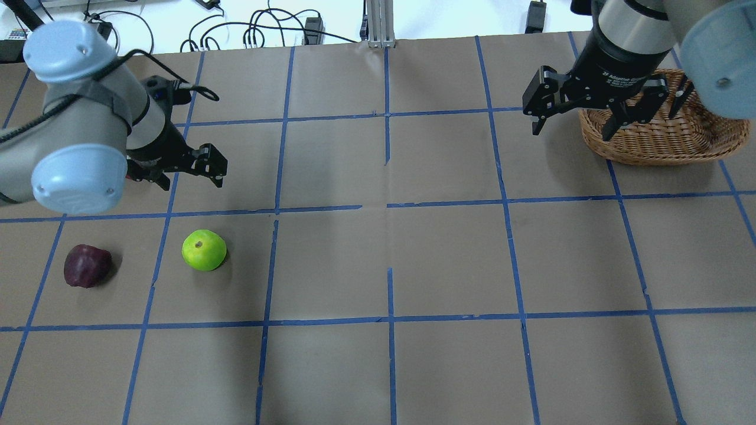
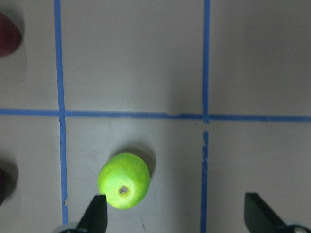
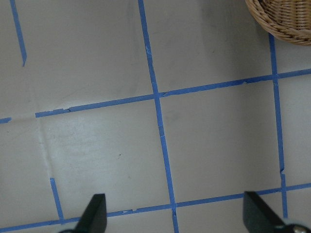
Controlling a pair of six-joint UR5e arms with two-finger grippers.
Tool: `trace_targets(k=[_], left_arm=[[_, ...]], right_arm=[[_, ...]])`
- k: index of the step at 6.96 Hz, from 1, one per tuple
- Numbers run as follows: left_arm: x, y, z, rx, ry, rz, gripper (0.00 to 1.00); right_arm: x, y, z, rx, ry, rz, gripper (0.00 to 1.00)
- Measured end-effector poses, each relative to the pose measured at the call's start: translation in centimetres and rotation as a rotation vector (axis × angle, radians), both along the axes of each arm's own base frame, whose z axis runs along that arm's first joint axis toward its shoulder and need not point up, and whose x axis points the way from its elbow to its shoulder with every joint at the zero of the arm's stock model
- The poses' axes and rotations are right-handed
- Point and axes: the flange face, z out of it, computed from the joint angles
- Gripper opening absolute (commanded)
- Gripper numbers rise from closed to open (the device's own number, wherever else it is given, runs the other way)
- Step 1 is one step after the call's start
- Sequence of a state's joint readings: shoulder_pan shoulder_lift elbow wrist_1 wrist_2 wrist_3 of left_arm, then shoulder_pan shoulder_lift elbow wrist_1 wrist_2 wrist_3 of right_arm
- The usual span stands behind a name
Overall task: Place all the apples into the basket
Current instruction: 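Reach the left gripper down and grasp the green apple, then carry the green apple to the table center and release it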
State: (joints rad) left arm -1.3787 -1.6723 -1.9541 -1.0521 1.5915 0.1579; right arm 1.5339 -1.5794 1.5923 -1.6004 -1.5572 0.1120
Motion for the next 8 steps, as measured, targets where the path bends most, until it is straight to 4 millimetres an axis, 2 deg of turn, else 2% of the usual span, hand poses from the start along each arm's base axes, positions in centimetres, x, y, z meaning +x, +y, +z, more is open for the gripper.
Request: trace_targets(k=[1, 2, 5, 6, 7, 8], left_arm=[[1.3, 1.4, -4.5, 0.043, 0.006, 0.005, 1.0], [1.9, 2.2, -7.3, 0.09, 0.001, 0.001, 1.0], [2.7, 2.6, -11.6, 0.18, -0.029, -0.018, 1.0], [2.6, 2.5, -12.5, 0.195, -0.019, -0.011, 0.54], [2.5, 2.3, -13.0, 0.196, -0.014, -0.008, 0.42], [2.3, 1.8, -12.8, 0.18, -0.009, 0.019, 0.41]], right_arm=[[0.0, 0.0, 0.0, 0.0, 0.0, 0.0, 1.0], [0.0, 0.0, 0.0, 0.0, 0.0, 0.0, 1.0], [0.0, -0.2, -0.1, -0.002, 0.0, 0.001, 1.0], [0.0, -0.2, -0.2, -0.003, 0.001, 0.001, 1.0], [0.0, -0.2, -0.2, -0.002, 0.001, 0.0, 1.0], [0.0, -0.2, -0.2, 0.001, 0.001, 0.0, 1.0]])
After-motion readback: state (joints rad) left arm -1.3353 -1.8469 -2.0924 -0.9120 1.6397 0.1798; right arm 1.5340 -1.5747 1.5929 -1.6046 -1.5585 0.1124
